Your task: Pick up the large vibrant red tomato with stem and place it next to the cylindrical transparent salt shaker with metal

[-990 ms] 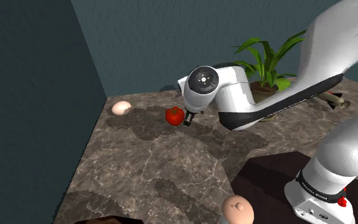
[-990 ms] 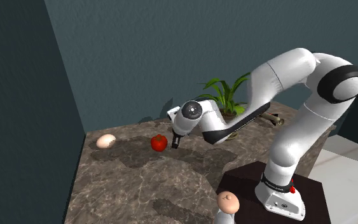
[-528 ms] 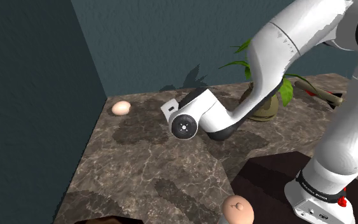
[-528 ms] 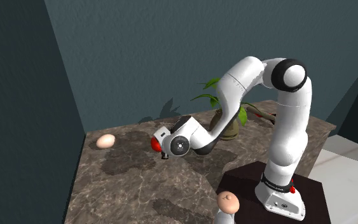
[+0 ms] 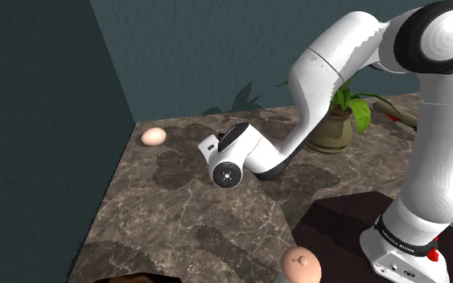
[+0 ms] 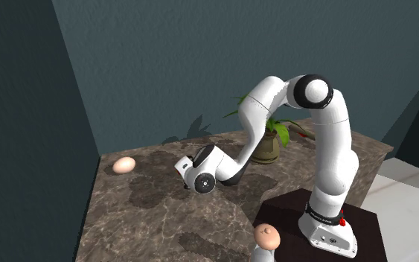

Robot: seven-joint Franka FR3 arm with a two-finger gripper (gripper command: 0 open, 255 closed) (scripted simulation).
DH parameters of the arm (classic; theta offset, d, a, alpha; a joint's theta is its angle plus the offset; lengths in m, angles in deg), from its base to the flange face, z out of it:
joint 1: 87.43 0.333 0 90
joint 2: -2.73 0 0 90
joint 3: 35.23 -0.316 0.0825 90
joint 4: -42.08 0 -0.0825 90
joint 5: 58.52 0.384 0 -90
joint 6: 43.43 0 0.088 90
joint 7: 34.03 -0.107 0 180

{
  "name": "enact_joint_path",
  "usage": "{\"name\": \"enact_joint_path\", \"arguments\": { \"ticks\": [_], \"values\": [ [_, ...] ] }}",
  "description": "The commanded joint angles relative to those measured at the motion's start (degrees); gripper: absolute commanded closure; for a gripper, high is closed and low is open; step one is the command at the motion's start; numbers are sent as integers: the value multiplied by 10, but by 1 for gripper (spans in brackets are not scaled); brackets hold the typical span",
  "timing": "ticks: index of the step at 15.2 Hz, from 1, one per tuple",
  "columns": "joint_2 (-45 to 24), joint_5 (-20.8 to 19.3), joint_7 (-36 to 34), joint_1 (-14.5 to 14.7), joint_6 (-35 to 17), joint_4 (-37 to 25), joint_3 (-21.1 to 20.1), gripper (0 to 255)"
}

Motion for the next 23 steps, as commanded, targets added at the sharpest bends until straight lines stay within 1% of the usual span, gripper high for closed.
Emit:
{"name": "enact_joint_path", "arguments": {
  "ticks": [1,9,10,19,23],
  "values": [
    [-14,-15,-2,0,-1,-9,8,0],
    [-18,-18,-2,-1,-2,-11,11,0],
    [-18,-18,-2,-1,-2,-11,11,255],
    [-18,-18,-2,-1,-2,-11,11,255],
    [12,5,20,-12,-14,-8,0,255]
  ]
}}
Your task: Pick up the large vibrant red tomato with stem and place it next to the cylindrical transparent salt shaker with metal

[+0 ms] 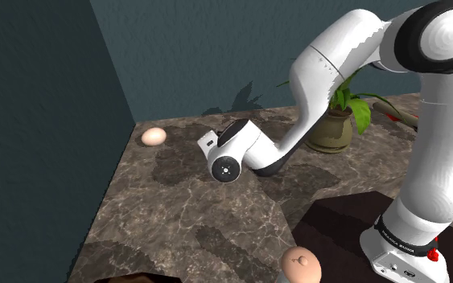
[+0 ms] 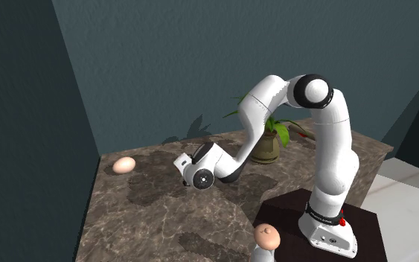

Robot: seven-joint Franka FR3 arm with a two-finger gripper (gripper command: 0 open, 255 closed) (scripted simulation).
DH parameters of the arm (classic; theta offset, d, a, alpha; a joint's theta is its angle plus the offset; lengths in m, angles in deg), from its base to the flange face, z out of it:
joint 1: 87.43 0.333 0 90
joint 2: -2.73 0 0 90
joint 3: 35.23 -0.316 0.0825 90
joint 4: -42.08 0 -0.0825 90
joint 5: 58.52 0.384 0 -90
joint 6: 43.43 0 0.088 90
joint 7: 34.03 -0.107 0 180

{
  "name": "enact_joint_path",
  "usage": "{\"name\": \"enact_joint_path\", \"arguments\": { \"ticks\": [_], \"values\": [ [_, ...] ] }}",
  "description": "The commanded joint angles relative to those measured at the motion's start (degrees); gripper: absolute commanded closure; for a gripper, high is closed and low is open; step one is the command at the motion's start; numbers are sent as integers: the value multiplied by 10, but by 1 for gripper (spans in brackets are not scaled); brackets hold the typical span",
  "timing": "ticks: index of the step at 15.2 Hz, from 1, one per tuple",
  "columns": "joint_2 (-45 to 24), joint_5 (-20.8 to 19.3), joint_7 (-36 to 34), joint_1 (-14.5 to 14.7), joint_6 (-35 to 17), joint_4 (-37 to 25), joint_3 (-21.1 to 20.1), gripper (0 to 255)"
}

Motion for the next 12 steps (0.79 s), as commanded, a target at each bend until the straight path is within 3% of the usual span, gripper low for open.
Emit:
{"name": "enact_joint_path", "arguments": {
  "ticks": [1,12],
  "values": [
    [15,12,12,-6,-7,1,-5,255],
    [94,83,80,-35,-41,-1,-27,255]
  ]
}}
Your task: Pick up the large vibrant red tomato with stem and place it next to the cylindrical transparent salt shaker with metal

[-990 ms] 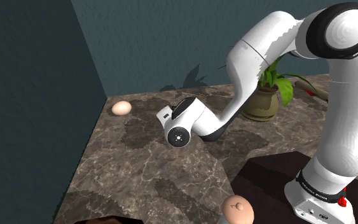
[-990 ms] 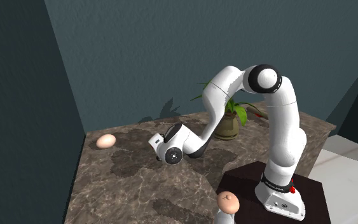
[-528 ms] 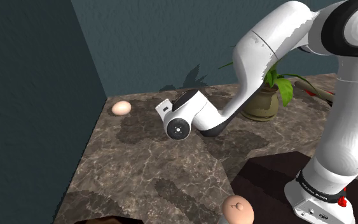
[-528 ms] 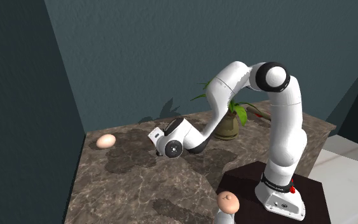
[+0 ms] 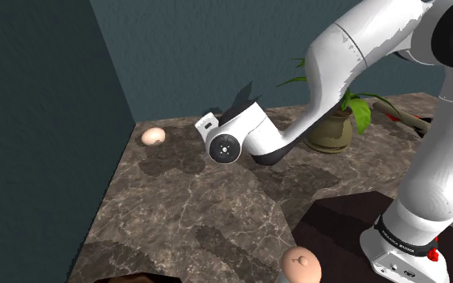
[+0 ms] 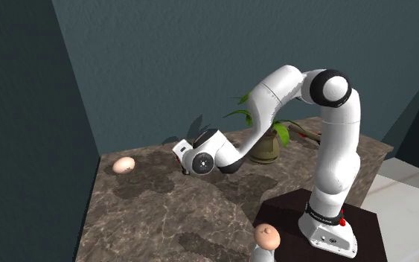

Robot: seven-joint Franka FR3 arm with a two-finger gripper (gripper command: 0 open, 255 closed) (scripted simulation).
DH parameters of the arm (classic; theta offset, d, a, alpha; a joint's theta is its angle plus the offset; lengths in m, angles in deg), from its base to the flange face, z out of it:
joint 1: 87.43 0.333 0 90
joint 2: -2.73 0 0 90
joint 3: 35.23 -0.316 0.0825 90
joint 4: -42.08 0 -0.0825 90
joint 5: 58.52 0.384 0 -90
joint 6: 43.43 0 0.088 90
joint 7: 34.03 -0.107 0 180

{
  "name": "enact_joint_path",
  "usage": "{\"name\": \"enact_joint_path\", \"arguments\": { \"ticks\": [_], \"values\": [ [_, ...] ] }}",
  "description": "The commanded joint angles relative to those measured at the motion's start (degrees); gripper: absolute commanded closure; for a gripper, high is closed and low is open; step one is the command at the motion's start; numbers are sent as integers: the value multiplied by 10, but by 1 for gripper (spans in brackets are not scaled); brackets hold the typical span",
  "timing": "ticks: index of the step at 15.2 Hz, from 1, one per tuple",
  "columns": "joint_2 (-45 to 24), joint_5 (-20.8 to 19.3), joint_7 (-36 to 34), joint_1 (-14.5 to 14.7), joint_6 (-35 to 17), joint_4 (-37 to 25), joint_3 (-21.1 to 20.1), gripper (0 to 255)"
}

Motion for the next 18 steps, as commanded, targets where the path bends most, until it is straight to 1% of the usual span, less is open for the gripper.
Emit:
{"name": "enact_joint_path", "arguments": {
  "ticks": [1,10,18],
  "values": [
    [16,16,15,-5,-6,-1,-4,255],
    [77,79,79,-22,-32,-11,-12,255],
    [124,137,140,-31,-48,-26,-11,255]
  ]
}}
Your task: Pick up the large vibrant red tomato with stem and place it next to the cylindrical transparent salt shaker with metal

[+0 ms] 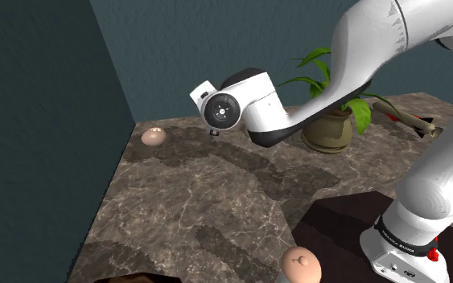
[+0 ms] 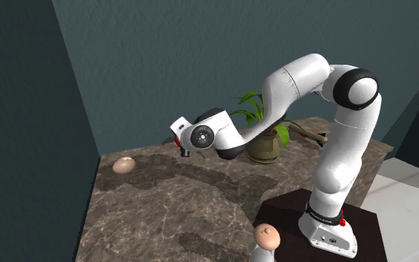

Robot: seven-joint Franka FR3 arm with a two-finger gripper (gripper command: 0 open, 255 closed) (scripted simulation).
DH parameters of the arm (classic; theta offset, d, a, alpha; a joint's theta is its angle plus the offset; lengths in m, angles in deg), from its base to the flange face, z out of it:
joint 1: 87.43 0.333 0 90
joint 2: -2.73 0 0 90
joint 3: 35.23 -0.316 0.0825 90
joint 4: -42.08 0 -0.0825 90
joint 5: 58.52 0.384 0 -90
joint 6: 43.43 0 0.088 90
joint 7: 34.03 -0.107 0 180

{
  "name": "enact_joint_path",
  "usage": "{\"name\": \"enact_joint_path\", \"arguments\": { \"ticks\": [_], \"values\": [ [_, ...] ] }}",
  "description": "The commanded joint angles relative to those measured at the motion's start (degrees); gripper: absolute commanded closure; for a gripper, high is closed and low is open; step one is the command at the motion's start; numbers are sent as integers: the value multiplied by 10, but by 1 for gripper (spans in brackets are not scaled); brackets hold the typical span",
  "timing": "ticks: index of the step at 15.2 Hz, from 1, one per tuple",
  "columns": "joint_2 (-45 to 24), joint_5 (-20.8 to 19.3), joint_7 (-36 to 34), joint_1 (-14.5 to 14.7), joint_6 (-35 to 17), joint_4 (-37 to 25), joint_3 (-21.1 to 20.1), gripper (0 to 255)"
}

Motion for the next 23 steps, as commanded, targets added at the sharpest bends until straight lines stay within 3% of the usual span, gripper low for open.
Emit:
{"name": "enact_joint_path", "arguments": {
  "ticks": [1,16,23],
  "values": [
    [12,15,17,-2,-5,-5,2,255],
    [74,110,131,-3,-8,-51,17,255],
    [142,183,114,47,47,-15,-21,255]
  ]
}}
